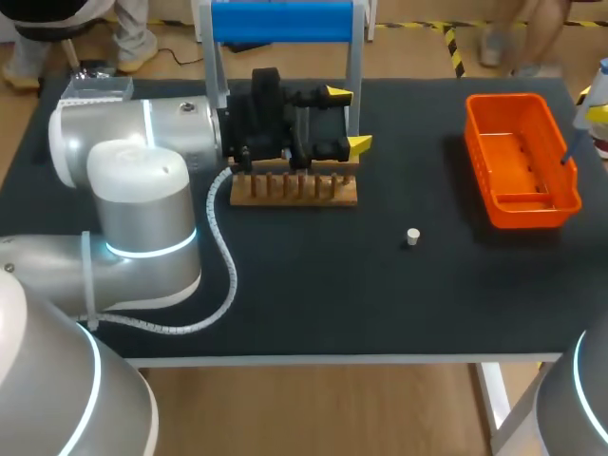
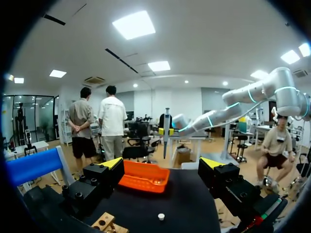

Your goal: Invert the test tube, pick up the pipette, mount the tip to pipette, aspirate from beaker and dispense into the tube, eject the tip, return the pipette, and cap with the stopper.

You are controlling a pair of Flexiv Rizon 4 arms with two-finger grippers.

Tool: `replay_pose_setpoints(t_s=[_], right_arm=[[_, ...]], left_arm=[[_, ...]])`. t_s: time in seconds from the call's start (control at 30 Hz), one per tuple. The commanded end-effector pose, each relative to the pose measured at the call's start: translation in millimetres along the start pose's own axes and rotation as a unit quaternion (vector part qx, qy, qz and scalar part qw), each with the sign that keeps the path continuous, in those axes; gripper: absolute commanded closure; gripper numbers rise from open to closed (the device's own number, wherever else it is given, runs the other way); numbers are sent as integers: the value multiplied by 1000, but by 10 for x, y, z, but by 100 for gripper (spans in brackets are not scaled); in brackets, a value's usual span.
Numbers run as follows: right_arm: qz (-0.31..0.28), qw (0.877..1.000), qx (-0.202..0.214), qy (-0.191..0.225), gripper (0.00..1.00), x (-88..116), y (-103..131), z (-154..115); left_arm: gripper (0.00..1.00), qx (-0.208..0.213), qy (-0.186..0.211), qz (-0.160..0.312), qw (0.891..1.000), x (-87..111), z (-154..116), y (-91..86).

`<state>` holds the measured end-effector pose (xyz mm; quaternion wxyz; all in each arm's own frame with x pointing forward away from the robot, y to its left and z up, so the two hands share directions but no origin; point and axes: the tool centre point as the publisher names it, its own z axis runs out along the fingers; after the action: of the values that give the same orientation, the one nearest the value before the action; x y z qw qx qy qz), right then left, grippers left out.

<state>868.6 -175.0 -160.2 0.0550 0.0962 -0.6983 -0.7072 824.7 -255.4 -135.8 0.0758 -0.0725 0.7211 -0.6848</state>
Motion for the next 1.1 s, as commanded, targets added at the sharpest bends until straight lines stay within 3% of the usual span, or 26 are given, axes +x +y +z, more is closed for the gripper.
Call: replay_pose_setpoints(t_s=[0.03, 0.63, 1.1], right_arm=[[0, 1000, 1, 1, 100, -3, 8, -7], [0, 1000, 1, 1, 100, -3, 8, -7], [0, 999, 32, 10, 100, 133, 94, 941]], left_arm=[[0, 7, -2, 1, 1000, 4, -2, 18], [0, 7, -2, 1, 1000, 4, -2, 18], [0, 7, -2, 1, 1000, 4, -2, 18]])
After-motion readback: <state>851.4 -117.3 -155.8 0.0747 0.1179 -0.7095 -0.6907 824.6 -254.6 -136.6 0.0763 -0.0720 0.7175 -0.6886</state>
